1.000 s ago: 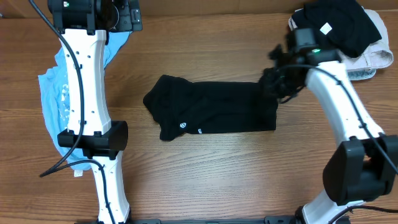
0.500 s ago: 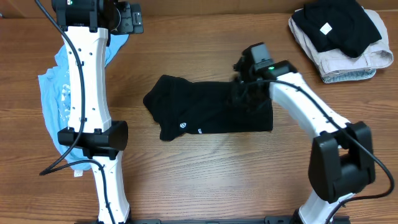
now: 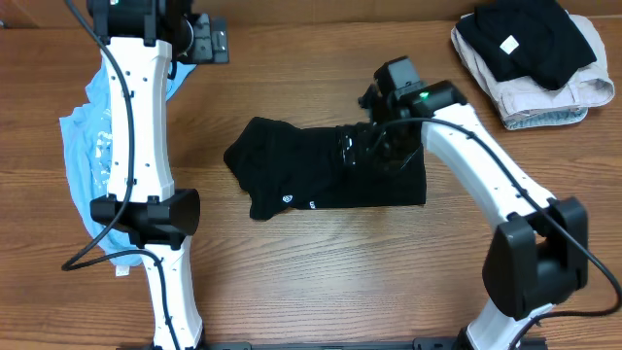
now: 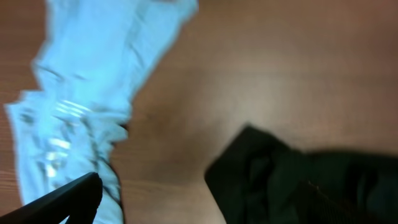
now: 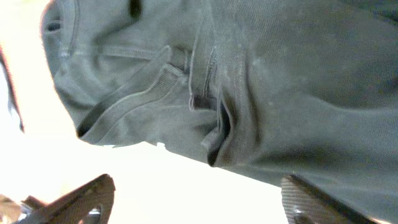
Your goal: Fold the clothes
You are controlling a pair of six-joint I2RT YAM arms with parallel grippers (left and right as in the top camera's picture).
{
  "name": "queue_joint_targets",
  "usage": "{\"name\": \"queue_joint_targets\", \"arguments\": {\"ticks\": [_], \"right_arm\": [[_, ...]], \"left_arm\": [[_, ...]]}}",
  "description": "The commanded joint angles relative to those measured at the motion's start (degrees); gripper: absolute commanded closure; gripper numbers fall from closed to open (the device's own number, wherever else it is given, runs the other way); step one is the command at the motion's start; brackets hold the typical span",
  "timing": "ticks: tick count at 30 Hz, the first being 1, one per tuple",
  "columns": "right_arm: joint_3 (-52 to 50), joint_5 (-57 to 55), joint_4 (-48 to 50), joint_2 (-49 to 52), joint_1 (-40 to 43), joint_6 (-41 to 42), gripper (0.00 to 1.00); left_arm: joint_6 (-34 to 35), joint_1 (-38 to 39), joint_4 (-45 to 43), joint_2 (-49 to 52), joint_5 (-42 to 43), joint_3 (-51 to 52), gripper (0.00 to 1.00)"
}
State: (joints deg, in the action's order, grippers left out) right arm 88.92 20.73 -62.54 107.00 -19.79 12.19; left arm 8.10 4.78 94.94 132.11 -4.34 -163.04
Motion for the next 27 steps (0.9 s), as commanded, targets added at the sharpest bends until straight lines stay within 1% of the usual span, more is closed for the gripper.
{"name": "queue_joint_targets", "arguments": {"ticks": [1, 6, 8, 14, 18, 27], "right_arm": [[3.2, 0.5, -2.4, -4.3, 3.3, -0.1, 0.00], [3.0, 0.3, -6.5, -4.5, 7.8, -1.6, 0.00], [3.0, 0.3, -7.3, -4.5, 8.8, -2.8, 0.00], [3.0, 0.3, -7.6, -4.5, 9.3, -5.2, 0.00], [3.0, -0.7, -7.2, -4.5, 9.3, -5.2, 0.00], [3.0, -1.4, -7.1, -4.5, 9.3, -5.1, 0.00]], "left_arm": [[-7.0, 0.0, 0.9, -0.2, 8.2, 6.9, 0.00], [-11.6, 0.0, -0.2, -0.2, 9.7, 21.2, 0.00], [-13.6, -0.1, -1.7, -0.2, 9.7, 26.6, 0.03], [-20.4, 0.1, -9.5, -0.2, 11.7, 39.7, 0.02], [-25.0, 0.1, -16.4, -0.2, 15.2, 47.5, 0.02], [-26.3, 0.1, -27.0, -0.2, 17.1, 59.3, 0.04]]}}
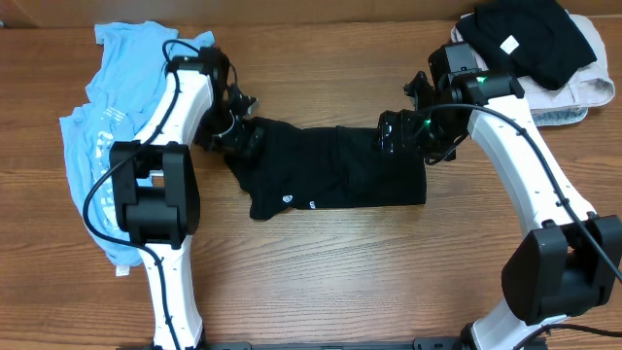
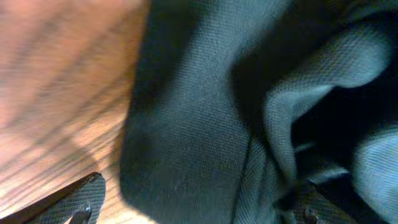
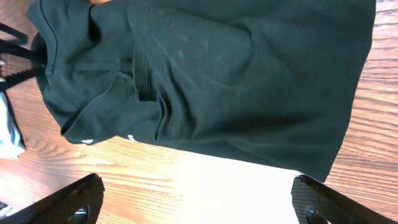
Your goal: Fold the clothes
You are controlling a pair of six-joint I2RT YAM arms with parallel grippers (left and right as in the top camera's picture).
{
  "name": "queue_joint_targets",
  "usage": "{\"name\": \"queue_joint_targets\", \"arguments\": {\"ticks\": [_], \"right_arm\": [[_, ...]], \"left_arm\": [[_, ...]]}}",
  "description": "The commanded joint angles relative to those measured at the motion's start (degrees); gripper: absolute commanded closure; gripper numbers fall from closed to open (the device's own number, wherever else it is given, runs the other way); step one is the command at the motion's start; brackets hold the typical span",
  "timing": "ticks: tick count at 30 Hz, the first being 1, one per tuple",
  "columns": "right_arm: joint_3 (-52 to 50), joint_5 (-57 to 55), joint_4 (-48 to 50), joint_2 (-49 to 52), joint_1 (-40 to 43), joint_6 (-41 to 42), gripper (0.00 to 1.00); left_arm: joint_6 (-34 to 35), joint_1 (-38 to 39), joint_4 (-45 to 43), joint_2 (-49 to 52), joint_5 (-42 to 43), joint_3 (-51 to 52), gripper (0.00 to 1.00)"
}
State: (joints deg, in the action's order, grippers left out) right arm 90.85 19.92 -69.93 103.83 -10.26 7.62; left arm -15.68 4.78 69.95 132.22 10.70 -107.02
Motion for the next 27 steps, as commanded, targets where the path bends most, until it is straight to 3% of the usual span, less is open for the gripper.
{"name": "queue_joint_targets", "arguments": {"ticks": [1, 5, 9, 11, 14, 17, 20, 22, 27], "right_arm": [[1.0, -0.6, 0.2, -1.3, -0.2, -0.6, 0.00], [1.0, -0.6, 0.2, -1.3, -0.2, -0.6, 0.00], [1.0, -0.6, 0.6, -1.3, -0.3, -0.6, 0.00], [1.0, -0.6, 1.2, -1.2, -0.3, -0.6, 0.00], [0.9, -0.5, 2.6, -1.0, -0.3, -0.6, 0.14], [-0.3, -0.5, 5.1, -0.9, -0.3, -0.3, 0.56], [-2.2, -0.5, 8.3, -0.6, -0.4, 0.3, 0.84], [-3.6, -0.5, 10.4, 0.0, -0.4, 1.9, 0.94], [-7.7, 0.1, 15.6, 3.1, -0.5, 4.9, 0.96]], "left_arm": [[-2.6, 0.1, -2.7, -0.3, 2.1, 4.0, 0.05], [-2.6, 0.1, -5.9, -0.3, 2.0, 7.0, 0.29], [-2.5, 0.1, -7.9, -0.3, 2.0, 9.2, 0.80], [-2.5, 0.1, -8.1, -0.3, 2.0, 9.5, 0.96], [-2.1, 0.1, -7.8, -0.4, 2.4, 8.6, 0.96], [-2.1, 0.1, -4.1, -0.5, 2.4, 4.6, 0.96], [-1.6, 0.1, 1.4, -0.7, 2.4, -1.7, 0.96], [-0.9, 0.1, 5.4, -0.7, 2.4, -6.8, 0.96], [1.1, 0.1, 13.6, -0.7, 3.5, -19.1, 0.96]]}}
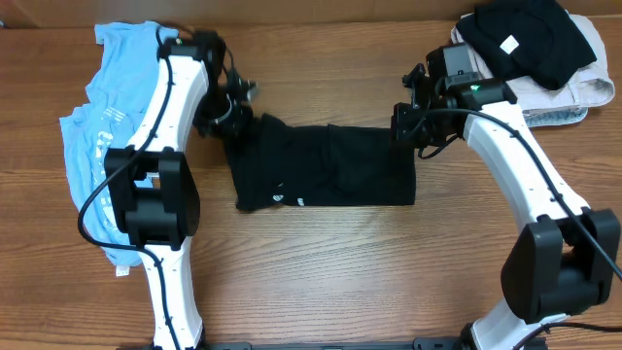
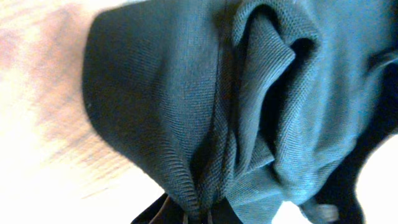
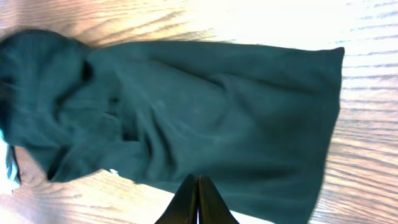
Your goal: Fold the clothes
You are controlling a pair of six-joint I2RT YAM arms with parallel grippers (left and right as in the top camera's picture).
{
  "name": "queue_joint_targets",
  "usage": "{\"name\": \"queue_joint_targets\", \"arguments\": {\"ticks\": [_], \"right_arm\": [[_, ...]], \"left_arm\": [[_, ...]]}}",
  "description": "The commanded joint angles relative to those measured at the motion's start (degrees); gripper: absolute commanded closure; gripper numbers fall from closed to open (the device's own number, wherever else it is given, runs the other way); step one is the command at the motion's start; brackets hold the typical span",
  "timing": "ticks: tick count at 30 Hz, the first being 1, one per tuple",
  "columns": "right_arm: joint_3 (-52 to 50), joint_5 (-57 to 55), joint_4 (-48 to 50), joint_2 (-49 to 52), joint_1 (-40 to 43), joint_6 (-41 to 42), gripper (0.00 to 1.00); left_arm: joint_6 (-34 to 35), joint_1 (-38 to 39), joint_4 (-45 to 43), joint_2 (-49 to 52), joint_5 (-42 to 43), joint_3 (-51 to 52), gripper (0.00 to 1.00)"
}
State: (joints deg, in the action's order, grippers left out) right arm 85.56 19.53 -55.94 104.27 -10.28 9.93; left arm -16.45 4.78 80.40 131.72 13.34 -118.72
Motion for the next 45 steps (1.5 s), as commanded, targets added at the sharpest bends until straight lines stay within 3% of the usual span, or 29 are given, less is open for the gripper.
{"name": "queue_joint_targets", "arguments": {"ticks": [1, 9, 17, 22, 27, 45], "right_arm": [[-3.0, 1.0, 2.3, 3.3, -0.5, 2.6, 0.96], [-4.7, 4.5, 6.1, 10.1, -0.6, 5.2, 0.96], [-4.7, 8.5, 10.5, 15.5, -0.6, 8.6, 0.96], [-4.7, 9.6, 10.7, 15.9, -0.6, 9.3, 0.96], [-4.7, 9.6, 10.7, 15.9, -0.6, 9.7, 0.96], [-4.7, 10.5, 10.9, 15.9, -0.6, 9.9, 0.96]], "left_arm": [[1.9, 0.1, 4.7, -0.2, 1.5, -9.7, 0.96], [2.3, 1.1, 13.9, -0.2, 2.0, -22.5, 0.96], [2.8, 5.8, 14.4, -0.2, 3.2, -24.5, 0.96], [7.2, 9.4, 11.8, -0.2, 4.3, -24.6, 0.96], [12.3, 13.6, 6.8, -0.2, 12.1, -24.5, 0.96], [21.7, 24.7, 0.2, 3.1, 10.0, -23.7, 0.96]]}}
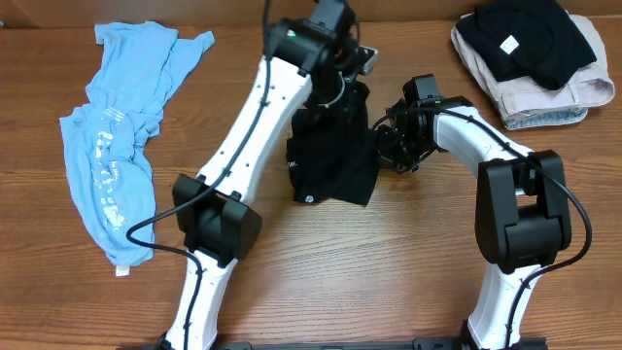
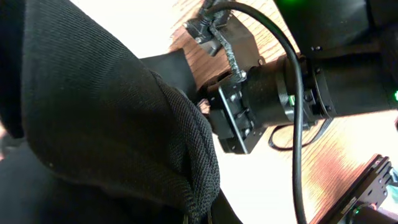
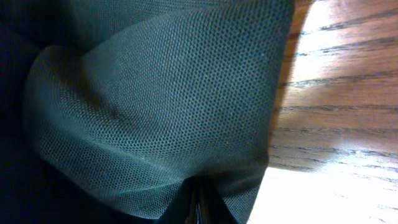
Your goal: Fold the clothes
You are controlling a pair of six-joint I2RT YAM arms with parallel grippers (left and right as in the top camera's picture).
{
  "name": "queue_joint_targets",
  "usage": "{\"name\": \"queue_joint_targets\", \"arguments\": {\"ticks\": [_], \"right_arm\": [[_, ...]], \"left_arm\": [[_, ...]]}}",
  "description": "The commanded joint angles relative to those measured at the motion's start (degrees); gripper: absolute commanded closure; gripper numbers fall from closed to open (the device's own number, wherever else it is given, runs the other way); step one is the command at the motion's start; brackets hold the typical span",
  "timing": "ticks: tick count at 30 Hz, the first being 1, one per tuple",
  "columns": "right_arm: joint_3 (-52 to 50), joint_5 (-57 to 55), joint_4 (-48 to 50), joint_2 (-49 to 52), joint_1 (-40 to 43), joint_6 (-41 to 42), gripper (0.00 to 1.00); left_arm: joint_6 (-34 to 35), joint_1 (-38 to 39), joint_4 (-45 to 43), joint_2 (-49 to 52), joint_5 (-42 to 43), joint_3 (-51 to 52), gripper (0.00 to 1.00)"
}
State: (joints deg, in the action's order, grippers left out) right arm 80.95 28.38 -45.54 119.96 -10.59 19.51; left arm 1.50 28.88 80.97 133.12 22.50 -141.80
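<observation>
A black shirt (image 1: 332,156) lies doubled over in a narrow bundle at the table's middle. My left gripper (image 1: 352,87) reaches across from the far side and is shut on the shirt's upper edge. In the left wrist view that knit hem (image 2: 186,168) is pinched at the left gripper (image 2: 198,219), with the right arm's wrist (image 2: 273,99) close behind. My right gripper (image 1: 386,148) is shut on the shirt's right edge. The right wrist view shows mesh cloth (image 3: 155,106) filling the frame and folding into the shut right gripper (image 3: 198,208).
A crumpled light blue shirt (image 1: 117,146) lies at the left of the wooden table (image 1: 292,272). A stack of folded clothes (image 1: 530,53), black on beige, sits at the back right corner. The two arms stand close together over the black shirt.
The left gripper, then at the shirt's left end, is now over at the right beside the right gripper, still shut on the cloth. The shirt has gone from wide and flat to a narrow doubled bundle.
At first the right gripper hung open over the rumpled black shirt and the left arm was by the blue shirt. Then both were open at the shirt's two ends. Then both were shut, the shirt stretched flat. Now the left end lies across to the right.
</observation>
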Motion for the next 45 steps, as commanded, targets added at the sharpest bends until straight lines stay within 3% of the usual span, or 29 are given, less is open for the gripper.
{"name": "queue_joint_targets", "arguments": {"ticks": [1, 16, 18, 19, 20, 21, 22, 23, 29, 37, 38, 42, 45], "right_arm": [[0.2, 2.6, 0.5, 0.0, 0.1, 0.3, 0.96], [9.2, 3.9, -6.0, -21.5, 16.7, 2.9, 0.96], [9.2, 3.9, -7.2, -23.8, 18.8, 2.8, 0.92], [9.2, 3.9, -8.1, -24.8, 19.9, 2.6, 0.90], [9.2, 3.9, -8.8, -25.4, 20.5, 2.5, 0.90], [9.2, 3.9, -9.4, -25.7, 21.1, 1.9, 0.89], [9.2, 3.9, -10.6, -25.8, 21.9, 0.9, 0.84], [9.2, 3.8, -11.2, -25.8, 22.3, 0.3, 0.83], [9.2, 2.8, -12.4, -25.8, 23.8, 0.0, 0.81], [9.1, -0.2, -15.5, -25.6, 22.4, -2.0, 0.73], [9.1, -0.3, -15.9, -25.6, 21.8, -2.0, 0.70], [9.1, -1.9, -16.5, -25.0, 16.7, -2.2, 0.39], [9.1, -6.6, -16.5, -23.8, 10.5, -1.2, 0.28]], "left_arm": [[4.3, 0.7, -0.5, 2.2, 0.9, -0.6, 0.96], [5.4, 2.7, -0.1, 7.7, 3.5, -0.6, 0.96], [5.4, 3.4, -0.1, 7.9, 3.5, -0.6, 0.92], [5.4, 3.7, -0.1, 7.9, 3.5, -0.6, 0.84], [5.4, 4.0, -0.3, 7.9, 3.7, -0.6, 0.67], [5.4, 4.3, -0.5, 7.9, 4.4, -0.6, 0.48], [5.4, 4.8, -0.7, 7.9, 6.2, -0.7, 0.12], [5.3, 4.9, -0.8, 7.9, 7.8, -0.7, 0.00], [5.4, 4.4, -1.5, 7.6, 16.4, -3.4, 0.00], [5.4, 0.5, -1.3, 5.9, 16.8, -20.2, 0.00], [5.4, -0.4, -1.3, 5.6, 15.7, -23.3, 0.00], [5.4, -3.8, -0.1, 5.1, 9.0, -31.8, 0.00], [5.4, -6.6, 1.9, 5.1, 2.6, -34.8, 0.00]]}}
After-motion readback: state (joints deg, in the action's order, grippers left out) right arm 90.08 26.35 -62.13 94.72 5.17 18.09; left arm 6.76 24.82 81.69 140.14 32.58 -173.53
